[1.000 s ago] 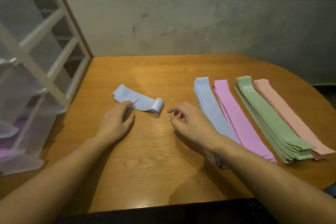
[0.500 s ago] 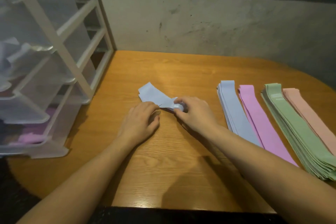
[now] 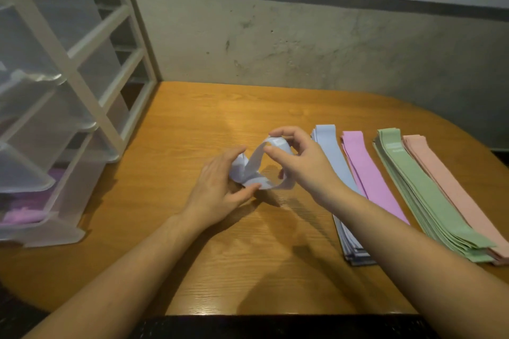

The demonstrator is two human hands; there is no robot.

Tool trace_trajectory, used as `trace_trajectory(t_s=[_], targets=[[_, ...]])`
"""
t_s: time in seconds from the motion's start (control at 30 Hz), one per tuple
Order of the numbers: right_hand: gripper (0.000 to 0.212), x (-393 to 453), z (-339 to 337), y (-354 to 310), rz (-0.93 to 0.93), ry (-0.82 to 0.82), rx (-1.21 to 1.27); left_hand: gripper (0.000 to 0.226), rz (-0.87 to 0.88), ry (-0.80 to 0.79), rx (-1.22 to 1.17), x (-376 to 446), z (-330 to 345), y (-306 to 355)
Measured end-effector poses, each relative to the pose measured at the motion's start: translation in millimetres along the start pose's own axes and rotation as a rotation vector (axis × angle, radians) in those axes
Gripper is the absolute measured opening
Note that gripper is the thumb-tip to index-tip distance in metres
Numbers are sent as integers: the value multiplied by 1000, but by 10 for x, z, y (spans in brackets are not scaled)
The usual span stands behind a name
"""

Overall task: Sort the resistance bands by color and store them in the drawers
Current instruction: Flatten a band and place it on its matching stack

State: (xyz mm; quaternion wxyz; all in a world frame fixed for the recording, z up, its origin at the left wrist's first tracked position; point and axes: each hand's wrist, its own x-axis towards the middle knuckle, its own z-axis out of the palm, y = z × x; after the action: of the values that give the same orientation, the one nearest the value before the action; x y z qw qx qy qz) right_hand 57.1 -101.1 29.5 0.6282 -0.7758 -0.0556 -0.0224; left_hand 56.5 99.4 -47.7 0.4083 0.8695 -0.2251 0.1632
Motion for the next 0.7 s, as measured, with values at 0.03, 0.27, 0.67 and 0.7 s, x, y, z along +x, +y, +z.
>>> trace_trajectory(t_s=[0.03, 0.27, 0.67, 0.7], targets=[[29, -10, -27, -33, 24, 3, 34, 80, -21, -28, -95, 29, 15, 109], [32, -162, -194, -248, 217, -1, 216, 71, 61, -65, -494, 105, 106, 737], [36, -459, -408, -439, 274, -96, 356, 17, -4, 194, -572, 173, 167, 1225], [37, -484, -434, -446, 266, -101, 337, 15, -36, 189, -623, 186, 154, 1254]])
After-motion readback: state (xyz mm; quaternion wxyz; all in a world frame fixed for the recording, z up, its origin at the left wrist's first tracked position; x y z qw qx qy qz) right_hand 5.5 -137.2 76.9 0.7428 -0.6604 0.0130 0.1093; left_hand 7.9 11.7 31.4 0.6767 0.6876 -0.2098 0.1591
